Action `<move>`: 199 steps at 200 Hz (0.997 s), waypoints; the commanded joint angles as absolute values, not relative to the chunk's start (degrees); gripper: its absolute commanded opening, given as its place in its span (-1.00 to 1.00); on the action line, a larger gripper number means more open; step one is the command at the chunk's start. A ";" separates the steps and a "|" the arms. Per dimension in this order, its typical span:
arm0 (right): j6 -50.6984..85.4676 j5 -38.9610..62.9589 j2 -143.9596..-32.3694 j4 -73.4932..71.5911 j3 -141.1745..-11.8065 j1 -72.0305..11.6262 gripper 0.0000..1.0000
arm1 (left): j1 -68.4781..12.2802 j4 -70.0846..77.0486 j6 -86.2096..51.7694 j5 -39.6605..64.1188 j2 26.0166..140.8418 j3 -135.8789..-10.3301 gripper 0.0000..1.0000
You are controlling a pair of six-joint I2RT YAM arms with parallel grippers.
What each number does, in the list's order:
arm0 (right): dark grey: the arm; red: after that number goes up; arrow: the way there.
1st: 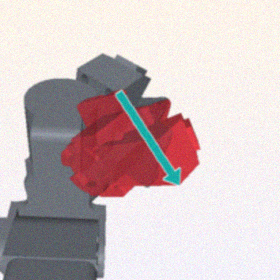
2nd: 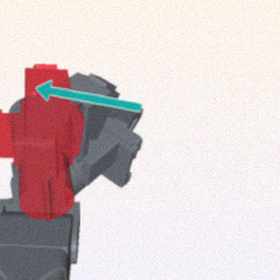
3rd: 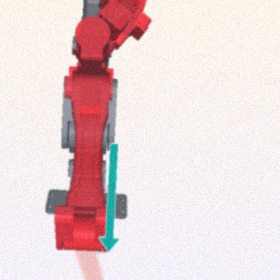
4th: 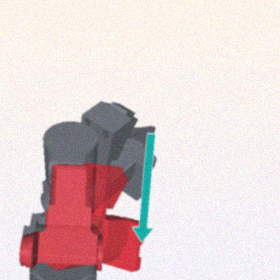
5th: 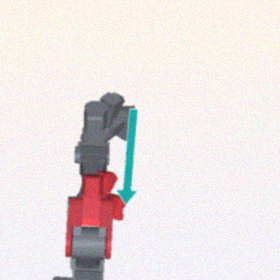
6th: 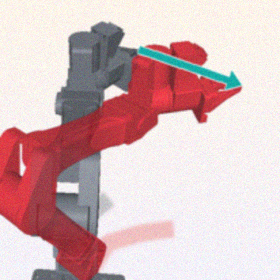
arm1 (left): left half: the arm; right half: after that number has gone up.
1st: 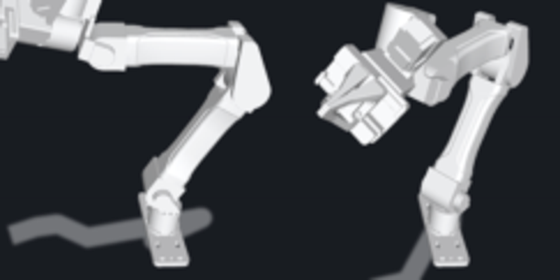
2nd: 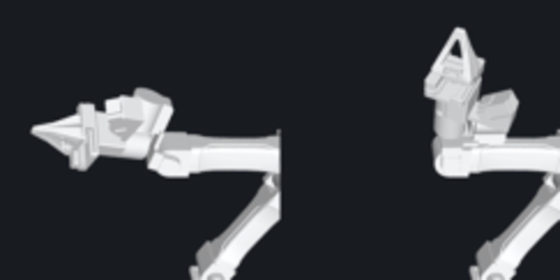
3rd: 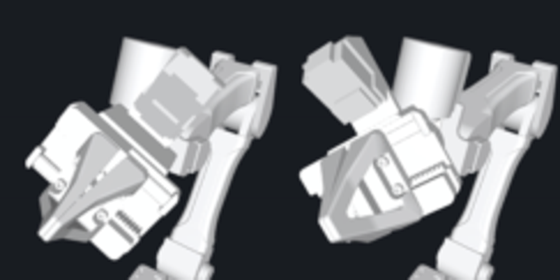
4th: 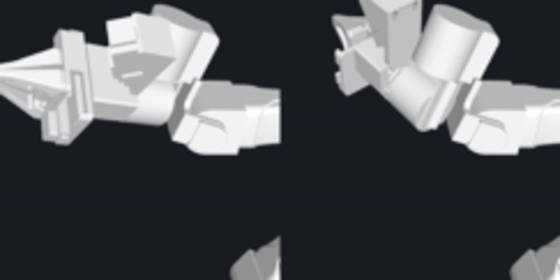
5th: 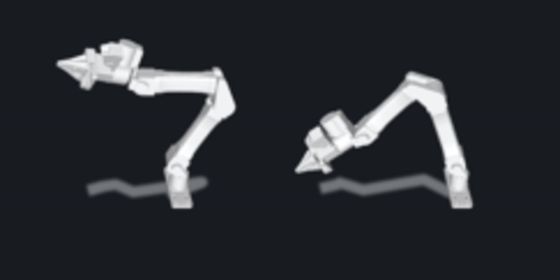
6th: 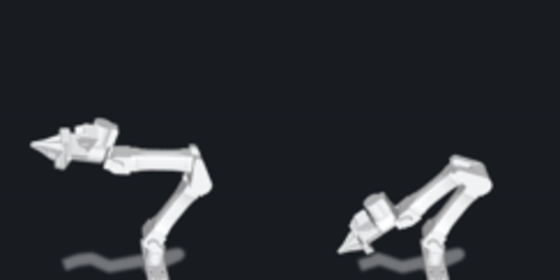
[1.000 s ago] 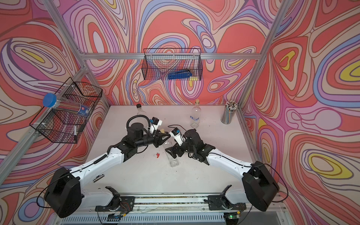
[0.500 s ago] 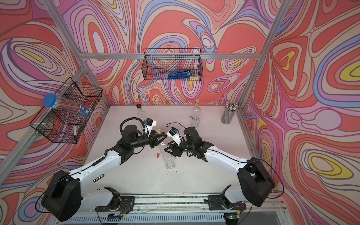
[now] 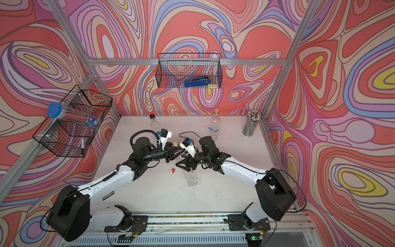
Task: Remove the label from the bottle
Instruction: Adjust the bottle.
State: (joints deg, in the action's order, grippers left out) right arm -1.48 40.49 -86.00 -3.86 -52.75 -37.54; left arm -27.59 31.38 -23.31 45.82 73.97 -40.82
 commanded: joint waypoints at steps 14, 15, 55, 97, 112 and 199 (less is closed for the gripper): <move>-0.62 43.26 -88.23 -4.64 -53.96 -36.66 -0.22 | -28.39 40.37 -27.98 53.01 73.14 -42.84 -1.00; -0.57 43.38 -88.19 -4.65 -54.01 -36.65 -0.25 | -28.44 40.36 -27.92 53.05 73.13 -42.87 -1.00; -0.24 42.12 -88.97 -3.76 -54.67 -36.65 -1.00 | -28.41 37.68 -27.16 50.89 73.52 -43.85 -1.00; 1.36 30.22 -87.48 -5.18 -53.04 -36.65 -1.00 | -28.41 27.57 -25.23 42.43 73.65 -45.24 -0.55; 2.25 26.90 -86.77 -5.49 -53.00 -36.65 -1.00 | -28.41 26.27 -25.85 39.53 73.77 -45.14 -0.33; 2.26 1.00 -85.17 -5.41 -53.57 -45.44 -1.00 | -32.19 23.65 -27.89 26.66 76.90 -47.43 -0.05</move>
State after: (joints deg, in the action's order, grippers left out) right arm 1.91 11.31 -86.54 -4.51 -53.23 -42.54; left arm -30.13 24.16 -27.70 28.86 75.07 -43.38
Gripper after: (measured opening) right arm 0.596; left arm 0.461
